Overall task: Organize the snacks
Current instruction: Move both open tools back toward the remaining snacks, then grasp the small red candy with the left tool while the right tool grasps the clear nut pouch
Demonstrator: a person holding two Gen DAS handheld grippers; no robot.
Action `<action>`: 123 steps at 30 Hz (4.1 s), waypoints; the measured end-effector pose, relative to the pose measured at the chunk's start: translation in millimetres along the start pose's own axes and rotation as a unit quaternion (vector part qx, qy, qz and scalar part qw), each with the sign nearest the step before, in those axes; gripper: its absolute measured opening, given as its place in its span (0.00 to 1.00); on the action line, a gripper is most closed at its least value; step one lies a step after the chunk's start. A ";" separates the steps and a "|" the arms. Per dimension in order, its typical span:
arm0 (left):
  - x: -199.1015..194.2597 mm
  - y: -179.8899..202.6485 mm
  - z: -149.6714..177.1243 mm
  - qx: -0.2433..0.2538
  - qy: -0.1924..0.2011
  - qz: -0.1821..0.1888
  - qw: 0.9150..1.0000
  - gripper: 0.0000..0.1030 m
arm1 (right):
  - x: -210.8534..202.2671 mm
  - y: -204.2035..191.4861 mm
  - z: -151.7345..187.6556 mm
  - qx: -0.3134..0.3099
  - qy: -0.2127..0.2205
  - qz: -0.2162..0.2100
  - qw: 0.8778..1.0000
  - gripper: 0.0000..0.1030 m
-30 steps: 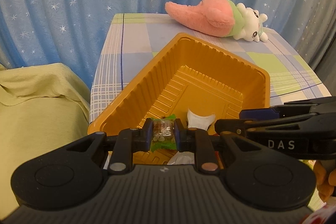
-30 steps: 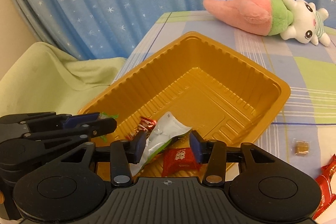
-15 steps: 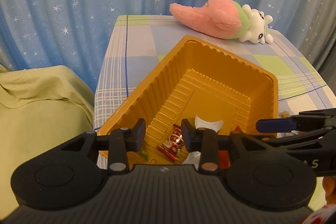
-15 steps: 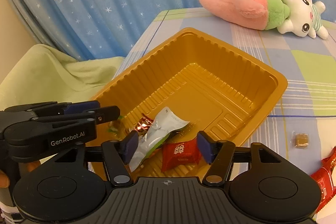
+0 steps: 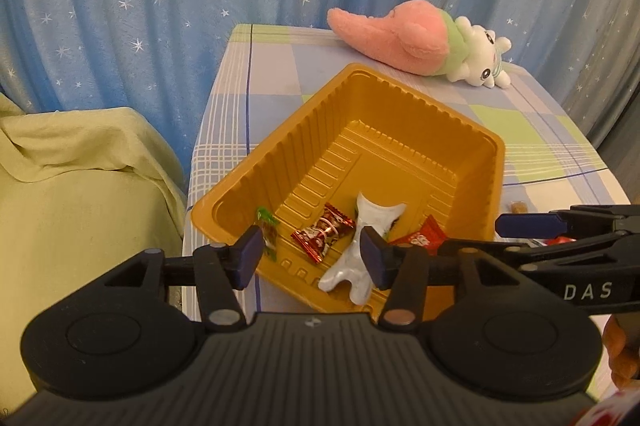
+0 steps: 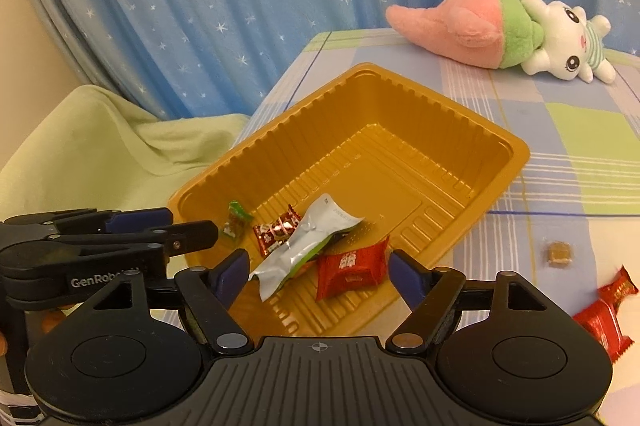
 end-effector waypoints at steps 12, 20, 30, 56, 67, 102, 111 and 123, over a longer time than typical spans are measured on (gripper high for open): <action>-37.3 21.4 23.7 0.002 -0.002 0.015 1.000 0.50 | -49.3 6.9 28.2 0.021 0.015 0.002 1.000 0.76; -54.7 45.8 46.2 0.014 -0.008 0.029 0.999 0.50 | -81.0 20.9 54.1 0.039 0.015 0.012 0.999 0.77; -67.0 89.5 71.2 0.040 -0.022 0.052 0.998 0.50 | -120.1 49.9 91.8 0.066 0.008 0.034 0.997 0.77; -51.3 217.9 106.0 0.164 -0.029 0.092 0.982 0.50 | -188.3 139.8 140.8 0.131 0.008 0.093 0.987 0.77; -30.8 242.0 107.8 0.208 -0.028 0.085 0.974 0.50 | -199.8 166.0 147.2 0.155 0.010 0.103 0.983 0.77; 6.4 252.7 103.7 0.217 -0.048 0.102 0.970 0.18 | -189.3 190.2 140.7 0.181 0.005 0.103 0.978 0.77; -4.5 192.6 96.8 0.141 -0.049 0.035 0.988 0.18 | -145.8 158.9 115.9 0.132 -0.007 0.053 0.990 0.77; -10.0 135.4 107.9 0.075 -0.063 -0.015 0.995 0.18 | -67.4 124.5 83.3 0.088 -0.023 0.013 0.996 0.76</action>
Point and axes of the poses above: each gripper's, at about its wrist camera, not at the fingertips, and x roughly the way its jaws point, y to its right, z to its underside, the point moved 4 cm from there along x, roughly the way its jaws point, and after that the axes turned 10 degrees about -z, right-handed, at the moved point
